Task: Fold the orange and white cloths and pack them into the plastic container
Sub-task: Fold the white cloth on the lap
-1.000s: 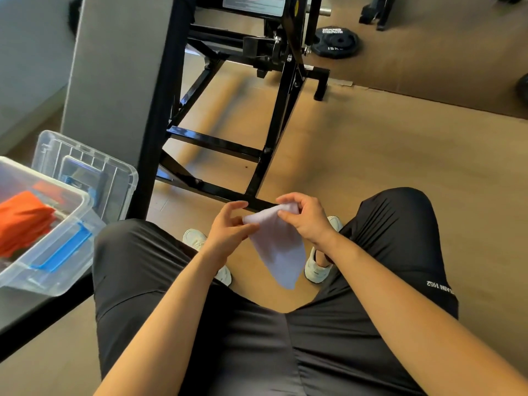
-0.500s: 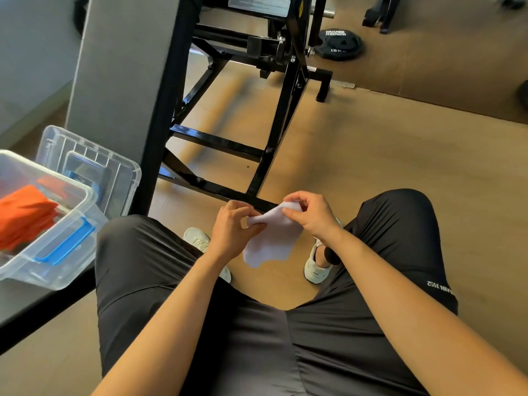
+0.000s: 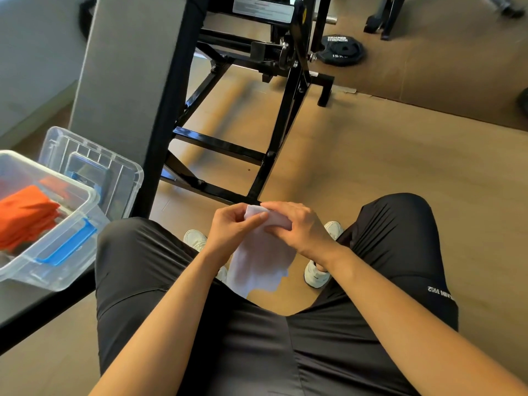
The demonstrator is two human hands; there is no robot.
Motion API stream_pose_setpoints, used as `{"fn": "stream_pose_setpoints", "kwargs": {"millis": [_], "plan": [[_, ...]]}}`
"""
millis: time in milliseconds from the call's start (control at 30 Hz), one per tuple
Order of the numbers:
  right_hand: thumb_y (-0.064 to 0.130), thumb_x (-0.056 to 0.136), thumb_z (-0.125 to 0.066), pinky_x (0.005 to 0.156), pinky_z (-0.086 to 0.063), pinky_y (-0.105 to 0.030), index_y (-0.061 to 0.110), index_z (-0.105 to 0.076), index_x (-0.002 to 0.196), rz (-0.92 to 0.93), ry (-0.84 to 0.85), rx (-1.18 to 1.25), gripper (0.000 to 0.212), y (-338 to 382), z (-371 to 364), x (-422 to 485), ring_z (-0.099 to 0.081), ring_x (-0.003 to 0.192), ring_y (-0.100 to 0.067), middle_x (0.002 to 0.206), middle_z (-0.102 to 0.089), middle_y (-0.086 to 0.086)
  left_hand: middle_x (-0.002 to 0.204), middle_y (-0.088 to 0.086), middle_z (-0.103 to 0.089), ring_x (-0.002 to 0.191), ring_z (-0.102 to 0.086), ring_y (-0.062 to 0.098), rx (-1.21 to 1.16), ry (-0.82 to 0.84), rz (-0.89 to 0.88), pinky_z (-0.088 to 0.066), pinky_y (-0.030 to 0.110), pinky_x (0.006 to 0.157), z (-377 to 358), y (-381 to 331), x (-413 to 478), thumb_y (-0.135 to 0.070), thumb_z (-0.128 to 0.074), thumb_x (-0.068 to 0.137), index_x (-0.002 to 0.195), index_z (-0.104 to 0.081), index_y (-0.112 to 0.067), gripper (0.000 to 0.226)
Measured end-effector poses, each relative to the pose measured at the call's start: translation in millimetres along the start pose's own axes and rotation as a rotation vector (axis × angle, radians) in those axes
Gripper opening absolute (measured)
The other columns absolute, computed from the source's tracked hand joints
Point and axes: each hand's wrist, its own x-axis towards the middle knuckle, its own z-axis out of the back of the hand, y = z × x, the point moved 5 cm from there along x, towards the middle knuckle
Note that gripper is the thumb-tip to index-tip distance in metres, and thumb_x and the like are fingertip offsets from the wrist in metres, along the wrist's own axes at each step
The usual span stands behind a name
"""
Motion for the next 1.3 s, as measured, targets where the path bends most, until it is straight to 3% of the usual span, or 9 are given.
{"fn": "stream_pose_setpoints", "kwargs": {"millis": [167,367,533,633,733,800,967,1133,1300], "plan": [[0.015,0.089,-0.072,0.077,-0.053,-0.028,0.019,-0.071,0.101,-0.064,-0.020,0.181,0.013,-5,8,0,-0.065,0.089,-0.009,0.093,-0.071,0.006,0.078,0.004,-0.073,0.075,-0.067,0.009,-0.046,0.074,0.047,-0.054,0.022,0.069,-5,1,-1,-0.021,-0.079,0.086,0.092,-0.074,-0.006,0.017],[0.005,0.088,-0.072,0.078,-0.050,-0.017,0.012,-0.072,0.098,-0.132,0.092,0.355,0.012,-10,43,4,-0.065,0.086,-0.004,0.089,-0.071,0.006,0.096,0.000,-0.075,0.094,-0.070,0.020,0.220,0.222,-0.040,-0.056,0.041,0.092,-17,10,1,-0.026,-0.080,0.087,0.102,-0.073,-0.017,0.019],[0.001,0.091,-0.067,0.080,-0.051,-0.021,-0.002,-0.067,0.107,-0.186,0.175,0.557,0.016,-13,70,0,-0.062,0.090,-0.010,0.095,-0.068,-0.004,0.105,-0.008,-0.071,0.098,-0.067,0.009,0.282,0.243,-0.130,-0.053,0.027,0.085,-29,12,6,-0.029,-0.083,0.082,0.110,-0.066,-0.021,0.033],[0.003,0.091,-0.065,0.078,-0.052,-0.023,0.002,-0.066,0.106,-0.221,0.146,0.679,0.015,-14,86,0,-0.061,0.089,-0.013,0.095,-0.067,-0.004,0.104,-0.009,-0.072,0.096,-0.067,0.014,0.413,0.246,-0.105,-0.057,0.036,0.083,-37,23,6,-0.047,-0.079,0.079,0.113,-0.068,-0.026,0.041],[0.004,0.091,-0.065,0.076,-0.052,-0.022,0.011,-0.067,0.104,-0.231,0.111,0.717,0.015,-15,96,3,-0.062,0.087,-0.011,0.093,-0.068,0.002,0.086,-0.009,-0.072,0.080,-0.067,0.017,0.508,0.237,-0.064,-0.058,0.045,0.075,-43,32,7,-0.045,-0.074,0.082,0.091,-0.071,-0.032,0.016],[0.002,0.091,-0.066,0.077,-0.052,-0.021,0.013,-0.068,0.102,-0.230,0.067,0.715,0.016,-17,100,5,-0.063,0.086,-0.009,0.092,-0.070,0.005,0.081,-0.008,-0.071,0.076,-0.066,0.018,0.515,0.257,-0.051,-0.057,0.045,0.072,-45,34,8,-0.045,-0.069,0.085,0.082,-0.067,-0.034,0.011],[0.007,0.091,-0.068,0.078,-0.050,-0.019,0.022,-0.069,0.096,-0.245,-0.175,0.627,0.015,-31,106,7,-0.063,0.085,-0.005,0.088,-0.070,0.010,0.087,-0.004,-0.072,0.082,-0.068,0.021,0.553,0.252,0.013,-0.057,0.041,0.071,-36,44,7,-0.030,-0.073,0.084,0.091,-0.066,-0.027,0.010],[0.016,0.091,-0.071,0.077,-0.051,-0.019,0.022,-0.067,0.100,-0.275,-0.452,0.494,0.012,-55,118,0,-0.065,0.086,-0.006,0.093,-0.071,0.004,0.075,0.001,-0.074,0.068,-0.068,0.016,0.635,0.286,0.059,-0.056,0.032,0.062,-32,48,2,-0.028,-0.075,0.087,0.080,-0.070,-0.033,0.009],[0.020,0.091,-0.068,0.080,-0.054,-0.022,0.021,-0.064,0.108,-0.299,-0.581,0.318,0.017,-71,130,-7,-0.067,0.093,-0.012,0.101,-0.071,0.004,0.085,0.000,-0.075,0.081,-0.070,0.022,0.595,0.236,0.083,-0.061,0.043,0.073,-18,51,3,-0.033,-0.076,0.086,0.094,-0.071,-0.023,0.013]]}}
